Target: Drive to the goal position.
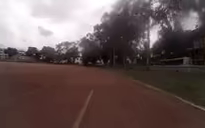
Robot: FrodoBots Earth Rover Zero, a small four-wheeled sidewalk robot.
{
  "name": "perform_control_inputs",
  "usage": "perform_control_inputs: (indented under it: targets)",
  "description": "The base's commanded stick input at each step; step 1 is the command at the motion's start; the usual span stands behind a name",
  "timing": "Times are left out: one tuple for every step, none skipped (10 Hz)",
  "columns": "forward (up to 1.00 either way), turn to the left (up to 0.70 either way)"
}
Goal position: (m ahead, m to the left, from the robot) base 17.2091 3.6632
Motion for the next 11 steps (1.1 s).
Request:
perform_control_inputs:
  targets:
    - [0.85,0.00]
    - [0.85,0.00]
    - [0.85,0.00]
    - [0.85,0.00]
    - [0.85,0.00]
    - [0.85,0.00]
    - [0.85,0.00]
    - [0.85,0.00]
    - [0.85,0.00]
    - [0.85,0.00]
    - [0.85,-0.01]
